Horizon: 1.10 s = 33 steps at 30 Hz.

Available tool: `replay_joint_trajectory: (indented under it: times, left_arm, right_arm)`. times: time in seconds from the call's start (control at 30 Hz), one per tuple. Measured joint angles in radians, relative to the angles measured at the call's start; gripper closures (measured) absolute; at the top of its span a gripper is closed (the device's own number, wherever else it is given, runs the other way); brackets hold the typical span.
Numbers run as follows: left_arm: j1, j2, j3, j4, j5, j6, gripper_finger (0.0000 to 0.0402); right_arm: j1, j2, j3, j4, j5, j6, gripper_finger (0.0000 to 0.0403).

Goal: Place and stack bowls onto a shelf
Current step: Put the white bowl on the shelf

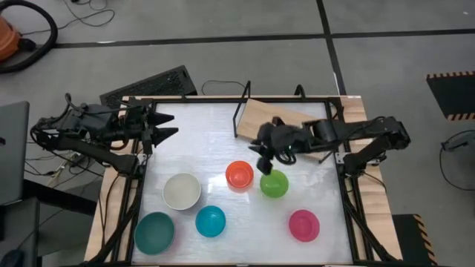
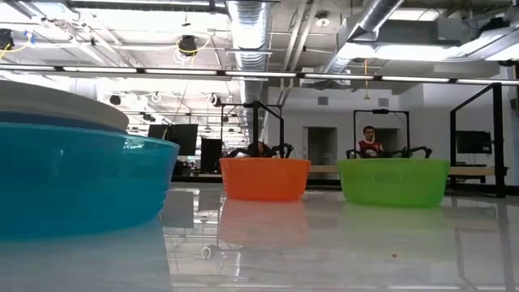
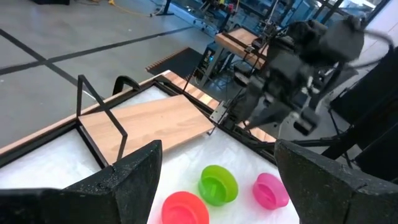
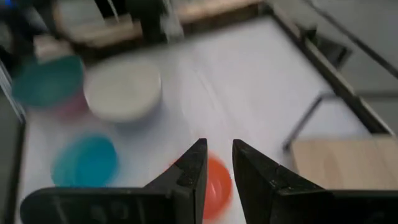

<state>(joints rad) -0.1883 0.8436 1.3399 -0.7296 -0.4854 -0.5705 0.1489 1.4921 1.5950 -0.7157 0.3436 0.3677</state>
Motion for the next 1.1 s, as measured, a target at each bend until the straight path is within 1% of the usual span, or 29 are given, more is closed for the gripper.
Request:
replay_joint_trajectory:
  times: [0.17,0.3,0.37,0.47,0.57,0.67,0.77,0.87,1.0,1.1]
  left_arm:
    - [0.000,0.000,0.000,-0.007,0.010,-0.002,0.0107]
    - [0.000,-0.007,-0.001,-0.065,0.012,-0.023,0.0107]
    - [0.000,-0.012,-0.001,-0.116,0.044,-0.056,0.0107]
    - [0.000,-0.012,-0.001,-0.229,0.122,-0.113,0.0107]
    - [0.000,0.013,-0.001,-0.359,0.186,-0.150,0.0107]
    - [-0.001,0.061,-0.001,-0.493,0.193,-0.156,0.0107]
    - [-0.001,0.122,-0.001,-0.597,0.193,-0.123,0.0107]
    - [-0.002,0.191,-0.001,-0.644,0.207,-0.058,0.0107]
    - [-0.008,0.250,-0.021,-0.632,0.246,0.073,0.0107]
    - [-0.001,0.237,-0.112,-0.562,0.302,0.120,0.0107]
  right_arm:
    - [-0.012,0.000,0.001,0.192,-0.002,-0.001,0.0301]
    - [0.008,0.016,0.003,0.327,-0.004,-0.003,0.0301]
    - [0.021,0.022,0.001,0.359,-0.007,-0.003,0.0301]
    - [0.034,0.044,0.004,0.389,-0.007,-0.003,0.0301]
    - [0.036,0.050,-0.001,0.363,-0.007,-0.003,0.0301]
    - [0.035,0.058,0.002,0.366,-0.005,-0.003,0.0301]
    - [0.035,0.064,0.002,0.364,-0.004,-0.002,0.0301]
    - [0.035,0.066,0.001,0.353,-0.004,-0.002,0.0301]
    - [0.035,0.066,0.001,0.352,-0.004,-0.002,0.0301]
    - [0.035,0.066,0.001,0.349,-0.004,-0.002,0.0301]
